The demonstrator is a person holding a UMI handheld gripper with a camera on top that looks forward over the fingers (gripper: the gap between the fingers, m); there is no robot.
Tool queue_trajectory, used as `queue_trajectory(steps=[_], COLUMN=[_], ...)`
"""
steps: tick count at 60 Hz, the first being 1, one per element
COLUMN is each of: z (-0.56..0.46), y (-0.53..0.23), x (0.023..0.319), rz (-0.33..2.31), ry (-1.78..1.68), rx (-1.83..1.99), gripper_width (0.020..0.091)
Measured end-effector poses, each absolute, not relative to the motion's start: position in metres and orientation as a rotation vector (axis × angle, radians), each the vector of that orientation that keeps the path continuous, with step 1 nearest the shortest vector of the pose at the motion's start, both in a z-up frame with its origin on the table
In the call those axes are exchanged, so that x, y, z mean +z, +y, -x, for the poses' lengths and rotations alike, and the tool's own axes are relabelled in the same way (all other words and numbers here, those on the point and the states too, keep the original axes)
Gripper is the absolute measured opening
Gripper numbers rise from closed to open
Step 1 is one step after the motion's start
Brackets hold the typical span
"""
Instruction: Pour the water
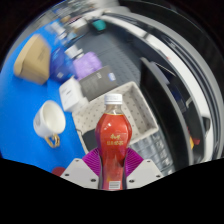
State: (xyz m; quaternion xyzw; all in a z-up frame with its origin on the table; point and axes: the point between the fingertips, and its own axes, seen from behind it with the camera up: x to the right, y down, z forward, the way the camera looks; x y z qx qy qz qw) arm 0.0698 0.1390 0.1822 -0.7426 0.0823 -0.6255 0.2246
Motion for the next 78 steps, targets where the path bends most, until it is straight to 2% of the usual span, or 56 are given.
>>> queue_trajectory(steps=[10, 20, 31, 46, 47, 48, 56, 57, 58, 59, 62, 78], z=[-0.068, -0.074, -0.076, -0.076, -0.076, -0.076, -0.075, -0.075, -0.075, -0.074, -0.069, -0.005], y=[0.129, 0.112, 0.114, 0.114, 0.114, 0.114, 0.111, 0.109, 0.107, 0.106, 0.101, 0.071], x=[0.178, 0.149, 0.095, 0.100, 0.100, 0.101, 0.099, 0.098, 0.097, 0.096, 0.095, 0.093], rz=[1.773, 1.566, 1.533, 1.500, 1.498, 1.497, 1.494, 1.498, 1.499, 1.499, 1.495, 1.459], ry=[0.698, 0.954, 1.039, 0.997, 0.999, 1.002, 1.040, 1.047, 1.061, 1.076, 1.104, 1.170], rx=[-1.276, -0.974, -0.846, -0.914, -0.911, -0.909, -0.886, -0.875, -0.868, -0.862, -0.854, -0.888], gripper_width=[0.0274, 0.0274, 0.0283, 0.0296, 0.0356, 0.0337, 0.0458, 0.0486, 0.0544, 0.0555, 0.0744, 0.0748])
